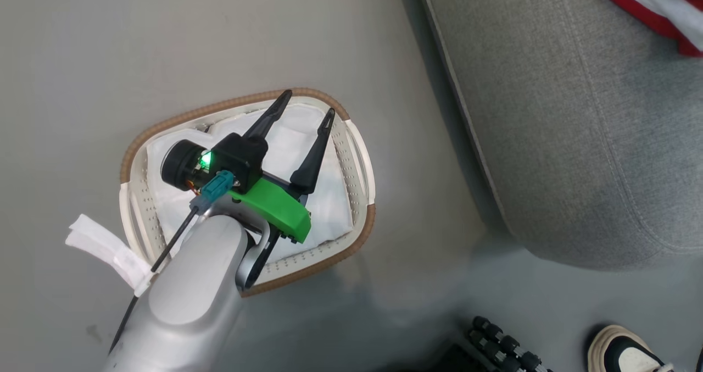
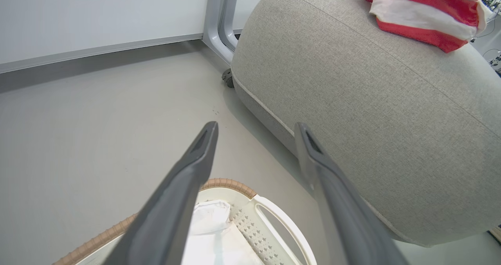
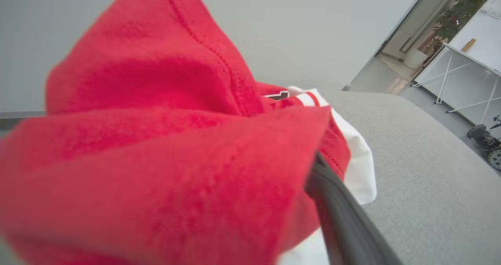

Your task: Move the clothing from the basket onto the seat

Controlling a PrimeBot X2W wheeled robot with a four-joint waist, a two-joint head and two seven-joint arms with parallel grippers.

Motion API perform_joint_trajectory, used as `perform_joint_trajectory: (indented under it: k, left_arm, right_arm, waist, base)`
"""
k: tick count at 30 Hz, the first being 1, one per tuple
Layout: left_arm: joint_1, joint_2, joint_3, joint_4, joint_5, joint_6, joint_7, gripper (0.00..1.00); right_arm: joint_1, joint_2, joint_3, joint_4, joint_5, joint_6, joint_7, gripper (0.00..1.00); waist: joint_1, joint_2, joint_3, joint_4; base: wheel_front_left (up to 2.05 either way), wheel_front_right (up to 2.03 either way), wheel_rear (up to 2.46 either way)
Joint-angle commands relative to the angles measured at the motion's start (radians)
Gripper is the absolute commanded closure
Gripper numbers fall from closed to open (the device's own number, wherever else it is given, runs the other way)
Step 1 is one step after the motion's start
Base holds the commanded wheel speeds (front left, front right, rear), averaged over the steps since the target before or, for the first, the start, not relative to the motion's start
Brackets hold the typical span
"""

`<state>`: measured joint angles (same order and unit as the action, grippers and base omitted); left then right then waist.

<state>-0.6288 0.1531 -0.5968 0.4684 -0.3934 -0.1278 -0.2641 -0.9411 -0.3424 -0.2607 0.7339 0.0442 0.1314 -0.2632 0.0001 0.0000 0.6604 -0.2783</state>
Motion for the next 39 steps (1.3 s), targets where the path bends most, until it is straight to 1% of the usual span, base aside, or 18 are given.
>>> perform_joint_trajectory:
  k: [1,11,15,20,25,32,39]
  left_arm:
    - [0.016,0.0,0.014,0.004,0.01,-0.004,0.0,0.0]
    - [0.098,-0.019,0.116,0.01,0.035,-0.001,0.0,0.0]
    - [0.142,-0.029,0.178,0.011,0.05,0.016,0.0,0.0]
    - [0.195,-0.048,0.259,0.002,0.078,0.034,0.0,0.0]
    - [0.245,-0.064,0.336,-0.02,0.118,0.042,0.0,0.0]
    - [0.323,-0.091,0.432,-0.047,0.155,0.034,0.0,0.0]
    - [0.389,-0.099,0.501,-0.062,0.189,0.042,0.0,0.0]
  right_arm:
    - [0.04,0.009,-0.012,-0.011,0.014,-0.001,-0.002,0.0]
    - [0.238,0.054,-0.014,-0.077,0.031,-0.001,-0.002,0.0]
    - [0.295,0.08,-0.012,-0.116,0.037,-0.001,-0.002,0.0]
    - [0.364,0.11,0.005,-0.17,0.043,-0.001,-0.002,0.0]
    - [0.405,0.141,0.044,-0.194,0.05,-0.001,-0.002,0.0]
    - [0.432,0.192,0.115,-0.193,0.058,-0.001,-0.002,0.0]
    - [0.457,0.233,0.174,-0.188,0.059,-0.001,-0.002,0.0]
  waist:
    - [-0.0001,0.0,-0.031,0.003]
    - [-0.0001,0.0,-0.14,0.03]
    - [-0.0001,0.0,-0.185,0.053]
    - [-0.0001,0.0,-0.239,0.102]
    - [-0.0001,0.0,-0.285,0.156]
    - [-0.0001,0.0,-0.353,0.229]
    - [-0.0001,0.0,-0.42,0.275]
  base:
    - [0.0,0.0,0.0]
    - [0.0,0.0,0.0]
    - [0.0,0.0,0.0]
    - [0.0,0.0,0.0]
    - [0.0,0.0,0.0]
    - [0.0,0.0,0.0]
    - [0.0,0.0,0.0]
